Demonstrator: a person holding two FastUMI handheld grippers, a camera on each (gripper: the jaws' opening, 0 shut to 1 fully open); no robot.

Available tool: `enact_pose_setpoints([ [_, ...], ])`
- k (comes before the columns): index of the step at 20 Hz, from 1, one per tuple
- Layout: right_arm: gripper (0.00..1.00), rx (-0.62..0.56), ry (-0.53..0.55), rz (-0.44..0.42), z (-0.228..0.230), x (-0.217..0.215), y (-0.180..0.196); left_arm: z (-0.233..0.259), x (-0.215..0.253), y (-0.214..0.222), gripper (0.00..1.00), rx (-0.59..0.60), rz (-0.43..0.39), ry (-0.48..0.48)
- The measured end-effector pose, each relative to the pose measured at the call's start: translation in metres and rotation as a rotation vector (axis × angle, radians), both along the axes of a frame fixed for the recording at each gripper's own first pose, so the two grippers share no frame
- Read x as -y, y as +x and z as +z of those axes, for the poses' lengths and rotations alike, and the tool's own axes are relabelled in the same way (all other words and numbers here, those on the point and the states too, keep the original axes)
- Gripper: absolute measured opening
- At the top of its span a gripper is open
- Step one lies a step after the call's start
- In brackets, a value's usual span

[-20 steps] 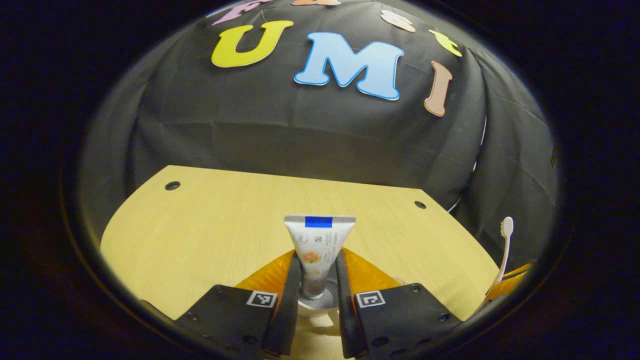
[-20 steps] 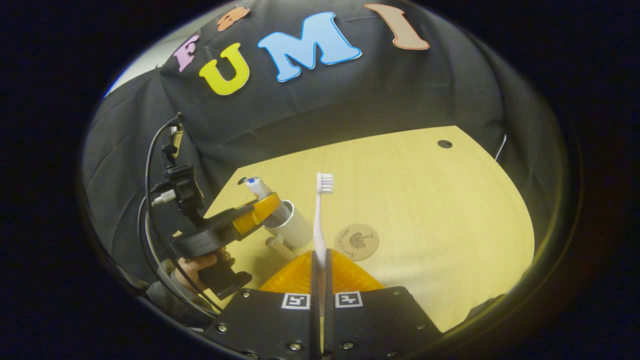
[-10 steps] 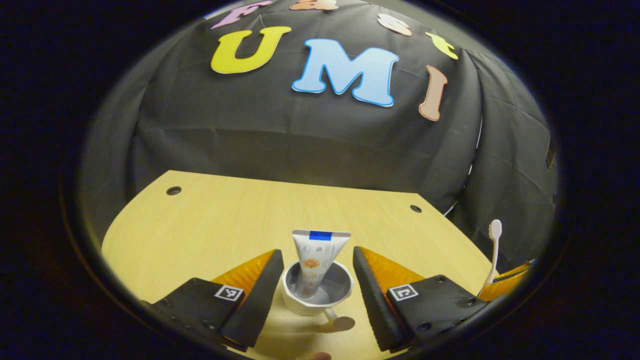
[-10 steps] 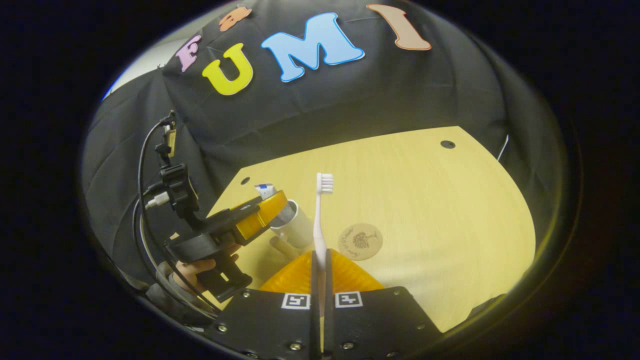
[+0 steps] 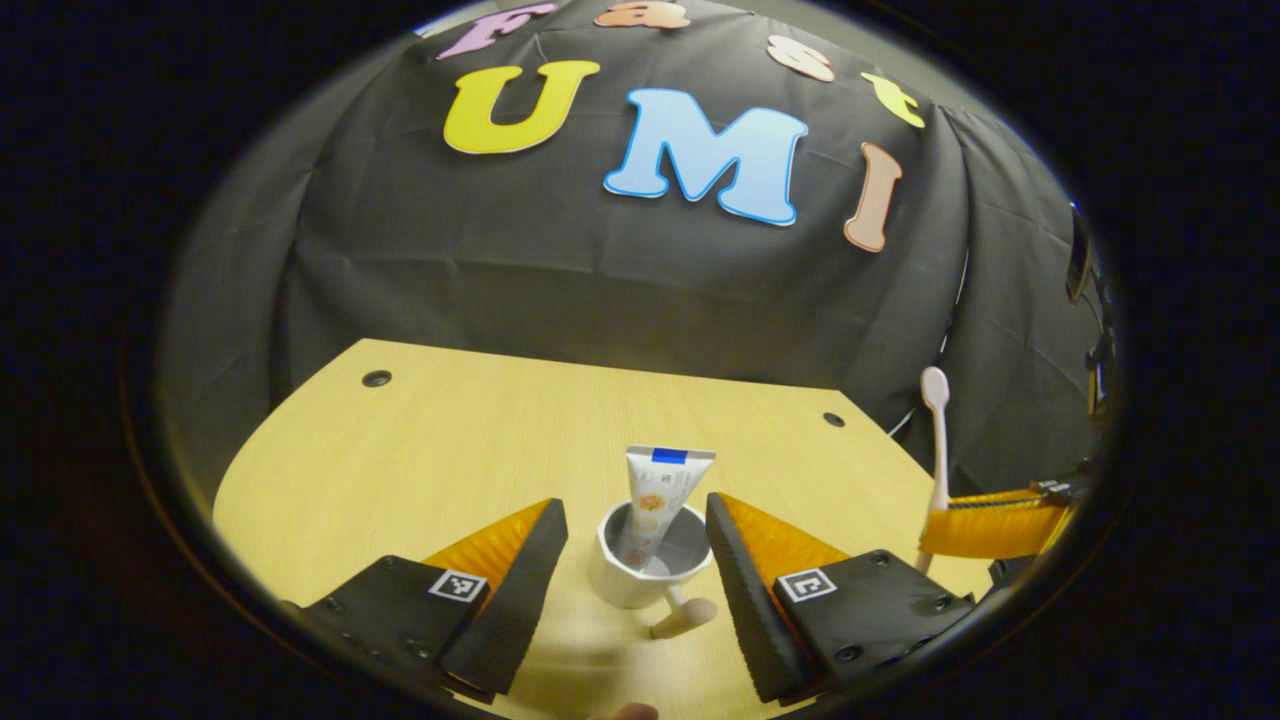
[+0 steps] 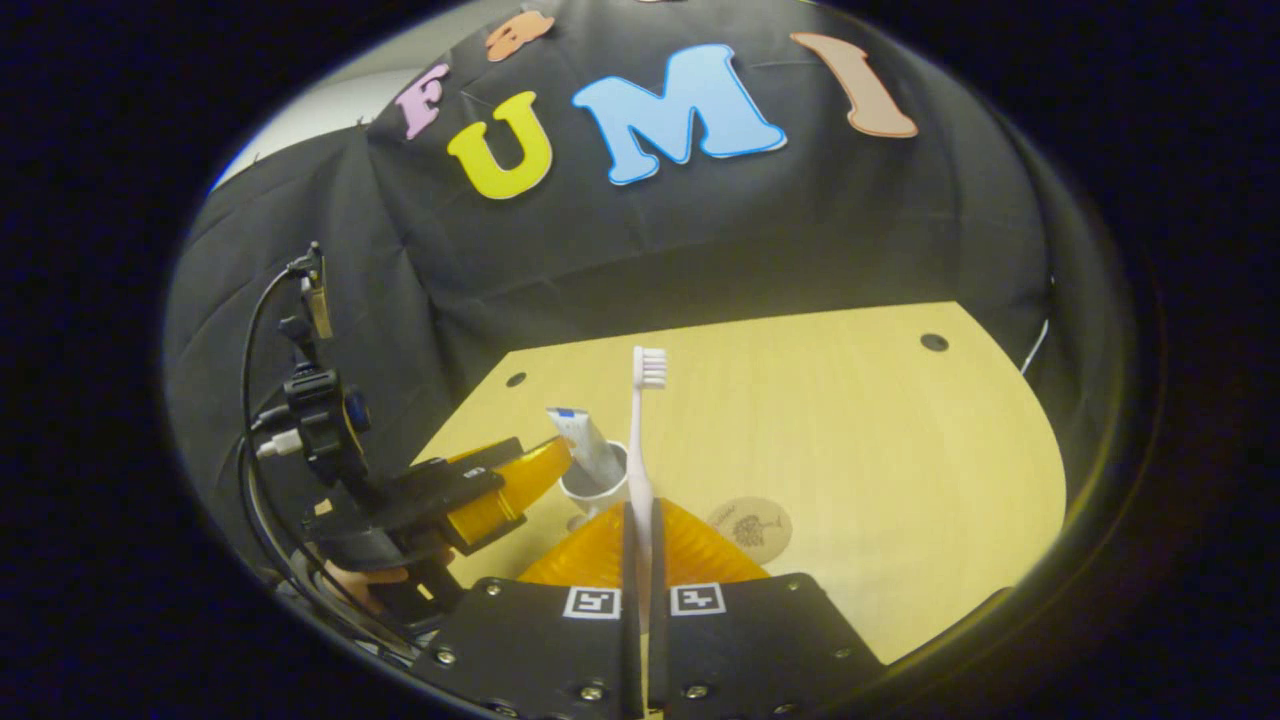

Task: Put the toothbrush and toothpaste on the desktop into the cup, then pick up the cup and place it on the coaster on the desktop.

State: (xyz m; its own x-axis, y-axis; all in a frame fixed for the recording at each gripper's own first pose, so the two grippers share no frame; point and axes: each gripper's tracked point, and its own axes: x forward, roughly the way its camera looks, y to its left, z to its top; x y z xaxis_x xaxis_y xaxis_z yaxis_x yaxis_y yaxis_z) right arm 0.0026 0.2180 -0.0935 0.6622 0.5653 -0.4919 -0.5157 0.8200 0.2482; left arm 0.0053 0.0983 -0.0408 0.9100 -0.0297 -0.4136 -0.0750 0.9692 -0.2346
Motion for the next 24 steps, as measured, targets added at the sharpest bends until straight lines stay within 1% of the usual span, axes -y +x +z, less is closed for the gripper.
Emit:
enact_pose_setpoints([
  [5, 0.04, 0.095, 0.049, 0.085, 0.023, -0.048, 0.022, -0.001, -0.007, -0.025, 0.9, -0.026, 0.015, -0.028],
  [7, 0.04, 0.129, 0.068, 0.098, 0.029, -0.065, 0.036, -0.004, -0.009, -0.035, 0.9, -0.038, 0.027, -0.055],
  [11, 0.04, 0.179, 0.102, 0.131, 0.035, -0.094, 0.046, -0.011, -0.017, -0.055, 0.9, -0.073, 0.054, -0.118],
  [13, 0.04, 0.224, 0.105, 0.158, 0.034, -0.11, 0.056, -0.017, -0.02, -0.064, 0.9, -0.091, 0.067, -0.136],
  [15, 0.04, 0.281, 0.089, 0.176, 0.03, -0.121, 0.062, -0.023, -0.022, -0.074, 0.9, -0.11, 0.081, -0.142],
  [18, 0.04, 0.346, 0.037, 0.192, 0.016, -0.131, 0.068, -0.031, -0.026, -0.086, 0.9, -0.13, 0.106, -0.149],
  [24, 0.05, 0.354, -0.063, 0.197, -0.011, -0.133, 0.075, -0.03, -0.032, -0.091, 0.91, -0.144, 0.131, -0.144],
])
